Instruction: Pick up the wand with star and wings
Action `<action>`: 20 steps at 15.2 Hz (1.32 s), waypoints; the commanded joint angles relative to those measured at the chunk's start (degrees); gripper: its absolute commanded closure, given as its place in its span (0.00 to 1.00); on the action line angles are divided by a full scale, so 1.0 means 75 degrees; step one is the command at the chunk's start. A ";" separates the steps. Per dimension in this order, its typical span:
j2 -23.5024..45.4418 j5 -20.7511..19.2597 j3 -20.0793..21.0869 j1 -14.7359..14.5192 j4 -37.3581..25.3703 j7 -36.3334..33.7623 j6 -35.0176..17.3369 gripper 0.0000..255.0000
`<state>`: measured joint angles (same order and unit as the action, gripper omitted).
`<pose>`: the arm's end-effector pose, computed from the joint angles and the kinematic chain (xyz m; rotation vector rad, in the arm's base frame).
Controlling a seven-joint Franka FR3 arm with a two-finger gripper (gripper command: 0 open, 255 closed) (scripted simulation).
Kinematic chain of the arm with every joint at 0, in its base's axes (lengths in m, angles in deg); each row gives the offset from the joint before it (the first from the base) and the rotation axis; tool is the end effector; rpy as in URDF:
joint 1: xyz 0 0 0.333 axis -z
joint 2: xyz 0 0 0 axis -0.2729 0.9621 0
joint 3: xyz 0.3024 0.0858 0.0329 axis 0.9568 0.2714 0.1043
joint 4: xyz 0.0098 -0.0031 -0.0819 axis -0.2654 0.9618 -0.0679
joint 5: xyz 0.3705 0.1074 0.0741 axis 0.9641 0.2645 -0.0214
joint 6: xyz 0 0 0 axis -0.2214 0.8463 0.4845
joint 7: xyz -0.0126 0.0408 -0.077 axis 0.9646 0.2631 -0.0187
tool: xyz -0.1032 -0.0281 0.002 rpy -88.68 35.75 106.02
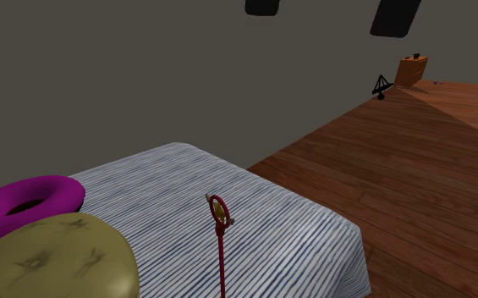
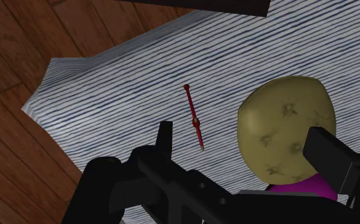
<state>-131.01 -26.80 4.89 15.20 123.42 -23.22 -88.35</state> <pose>0.2942 0.0220 0.6348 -3.0442 -0.1005 -0.1305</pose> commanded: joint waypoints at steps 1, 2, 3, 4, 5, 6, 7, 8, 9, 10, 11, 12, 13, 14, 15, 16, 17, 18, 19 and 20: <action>0.0000 0.0000 0.0000 0.0000 0.0000 0.0000 0.0000 0.00; 0.0100 -0.0017 0.0013 -0.0030 0.0164 0.0094 -0.0258 0.00; 0.0212 -0.0034 0.0027 -0.0059 0.0319 0.0187 -0.0518 0.00; 0.0334 -0.0050 0.0041 -0.0088 0.0464 0.0278 -0.0780 0.00; 0.0467 -0.0067 0.0054 -0.0118 0.0599 0.0367 -0.1042 0.00; 0.0610 -0.0082 0.0069 -0.0145 0.0725 0.0457 -0.1306 0.00; 0.0765 -0.0098 0.0082 -0.0174 0.0840 0.0544 -0.1571 0.00; 0.0930 -0.0114 0.0097 -0.0202 0.0946 0.0630 -0.1836 0.00; 0.1105 -0.0129 0.0112 -0.0227 0.1041 0.0715 -0.2103 0.00; 0.1292 -0.0145 0.0127 -0.0254 0.1126 0.0798 -0.2369 0.00; 0.1488 -0.0161 0.0142 -0.0279 0.1200 0.0880 -0.2635 0.00; 0.1694 -0.0179 0.0157 -0.0305 0.1264 0.0960 -0.2901 0.00; 0.1909 -0.0197 0.0173 -0.0329 0.1318 0.1039 -0.3166 0.00; 0.2134 -0.0215 0.0190 -0.0352 0.1360 0.1116 -0.3430 0.00; 0.2368 -0.0235 0.0205 -0.0375 0.1392 0.1191 -0.3691 0.00; 0.2610 -0.0257 0.0222 -0.0397 0.1413 0.1263 -0.3951 0.00; 0.2860 -0.0280 0.0239 -0.0417 0.1423 0.1334 -0.4207 0.00; 0.3117 -0.0305 0.0258 -0.0436 0.1423 0.1403 -0.4460 0.00; 0.3381 -0.0332 0.0276 -0.0454 0.1412 0.1468 -0.4710 0.00; 0.3651 -0.0362 0.0295 -0.0470 0.1389 0.1531 -0.4955 0.00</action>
<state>-105.54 -29.28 7.06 11.76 133.91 -12.39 -123.59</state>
